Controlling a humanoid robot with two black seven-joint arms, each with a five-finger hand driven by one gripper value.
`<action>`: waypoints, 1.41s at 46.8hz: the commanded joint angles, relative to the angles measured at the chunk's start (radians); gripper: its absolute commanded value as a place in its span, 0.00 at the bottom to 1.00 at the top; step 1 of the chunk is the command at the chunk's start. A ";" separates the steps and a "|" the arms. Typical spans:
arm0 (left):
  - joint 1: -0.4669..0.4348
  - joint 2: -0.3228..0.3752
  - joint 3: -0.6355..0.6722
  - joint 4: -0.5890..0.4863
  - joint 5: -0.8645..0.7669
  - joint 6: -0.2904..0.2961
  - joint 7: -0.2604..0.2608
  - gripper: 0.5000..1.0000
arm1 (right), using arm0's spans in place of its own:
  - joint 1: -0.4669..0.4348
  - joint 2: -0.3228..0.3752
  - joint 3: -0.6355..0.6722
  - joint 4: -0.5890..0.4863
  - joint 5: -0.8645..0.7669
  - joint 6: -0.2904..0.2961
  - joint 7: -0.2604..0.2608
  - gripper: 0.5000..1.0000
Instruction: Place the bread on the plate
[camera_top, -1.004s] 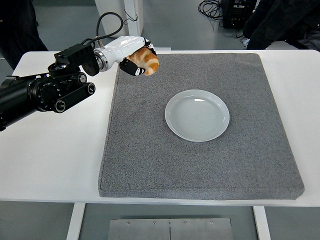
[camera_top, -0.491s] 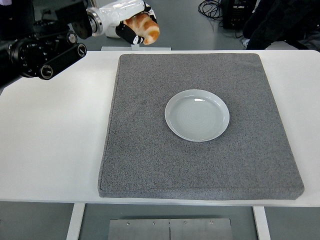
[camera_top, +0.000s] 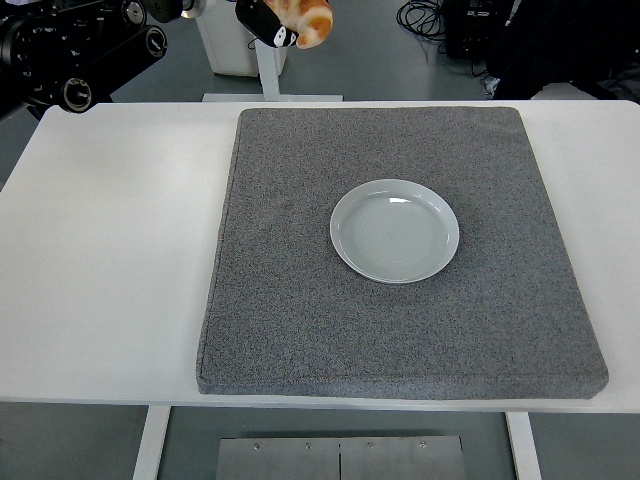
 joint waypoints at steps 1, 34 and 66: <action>-0.002 -0.019 -0.002 0.000 0.000 -0.002 -0.001 0.00 | -0.001 0.000 0.000 0.000 0.000 0.000 0.000 1.00; -0.011 -0.256 0.007 0.000 0.016 -0.002 -0.015 0.00 | -0.001 0.000 0.000 0.000 0.000 0.000 0.000 1.00; 0.030 -0.256 0.101 -0.006 0.022 0.028 -0.018 0.00 | -0.001 0.000 0.000 0.000 0.000 0.000 0.000 1.00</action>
